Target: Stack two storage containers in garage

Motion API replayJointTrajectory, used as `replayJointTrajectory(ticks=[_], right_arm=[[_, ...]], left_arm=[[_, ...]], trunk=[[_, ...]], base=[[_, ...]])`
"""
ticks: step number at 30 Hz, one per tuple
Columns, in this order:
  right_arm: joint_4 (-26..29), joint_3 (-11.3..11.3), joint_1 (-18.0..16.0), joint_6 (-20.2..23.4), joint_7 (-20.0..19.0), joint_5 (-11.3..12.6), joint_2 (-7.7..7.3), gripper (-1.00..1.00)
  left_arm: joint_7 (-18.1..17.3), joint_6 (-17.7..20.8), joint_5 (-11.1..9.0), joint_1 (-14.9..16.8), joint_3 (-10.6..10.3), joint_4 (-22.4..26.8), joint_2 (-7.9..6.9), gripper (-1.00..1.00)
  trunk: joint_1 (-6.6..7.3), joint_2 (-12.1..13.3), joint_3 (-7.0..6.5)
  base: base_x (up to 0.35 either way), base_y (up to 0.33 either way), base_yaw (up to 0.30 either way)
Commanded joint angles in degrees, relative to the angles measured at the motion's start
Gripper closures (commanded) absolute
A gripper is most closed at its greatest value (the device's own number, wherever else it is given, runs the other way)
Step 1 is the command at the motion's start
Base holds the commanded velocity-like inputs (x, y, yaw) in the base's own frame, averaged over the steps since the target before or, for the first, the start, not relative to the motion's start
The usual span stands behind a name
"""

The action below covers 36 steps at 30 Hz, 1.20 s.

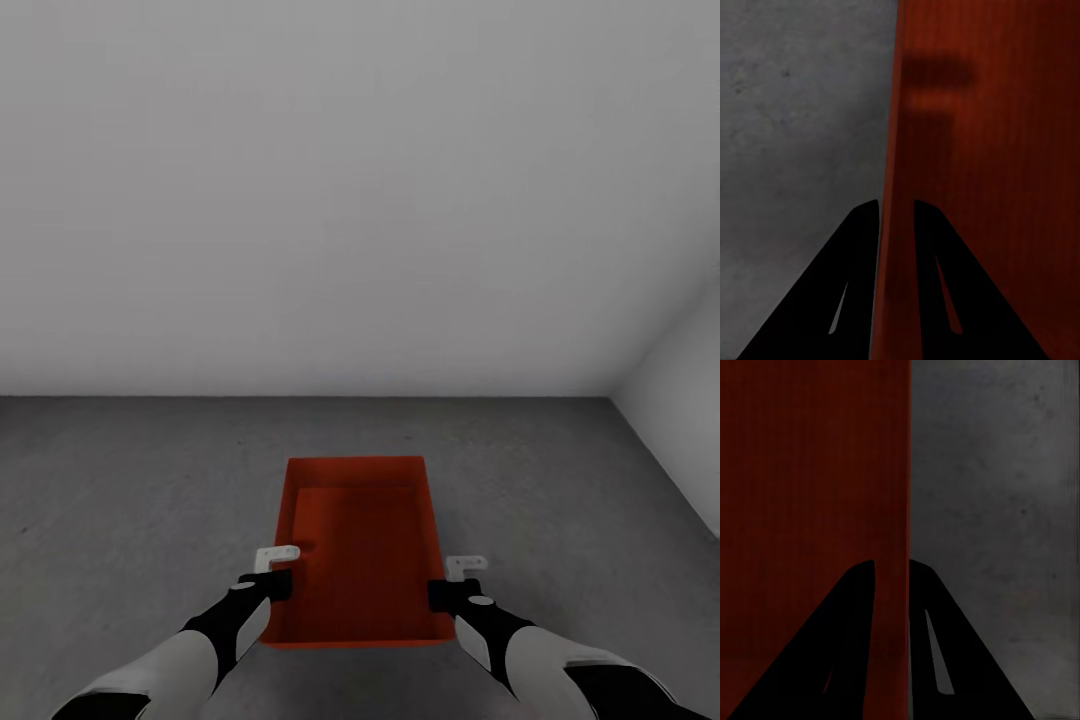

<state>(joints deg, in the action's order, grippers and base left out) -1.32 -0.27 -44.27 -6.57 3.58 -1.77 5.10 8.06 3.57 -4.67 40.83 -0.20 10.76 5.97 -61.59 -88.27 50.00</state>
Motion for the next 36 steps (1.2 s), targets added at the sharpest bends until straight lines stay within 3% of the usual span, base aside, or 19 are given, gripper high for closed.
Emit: replayJointTrajectory(ticks=[1, 12, 36], right_arm=[[-0.26, -0.44, -0.03, -0.29, 0.38, 0.55, -0.27, 1.0], [-0.26, -0.44, -0.03, -0.29, 0.38, 0.55, -0.27, 1.0], [-0.26, -0.44, -0.03, -0.23, 0.38, 0.54, -0.34, 1.0]], left_arm=[[0.99, 0.39, 0.62, 0.02, 2.66, 0.84, -2.72, 1.0], [0.99, 0.39, 0.62, 0.03, 2.66, 0.84, -2.72, 1.0], [0.99, 0.39, 0.62, 0.03, 2.66, 0.84, -2.64, 1.0]], trunk=[[0.01, -0.02, 0.04], [0.01, -0.02, 0.09], [0.01, -0.02, 1.9]], base=[[0.0, 0.0, -0.232], [0.0, 0.0, -0.104], [0.0, 0.0, 0.128]])
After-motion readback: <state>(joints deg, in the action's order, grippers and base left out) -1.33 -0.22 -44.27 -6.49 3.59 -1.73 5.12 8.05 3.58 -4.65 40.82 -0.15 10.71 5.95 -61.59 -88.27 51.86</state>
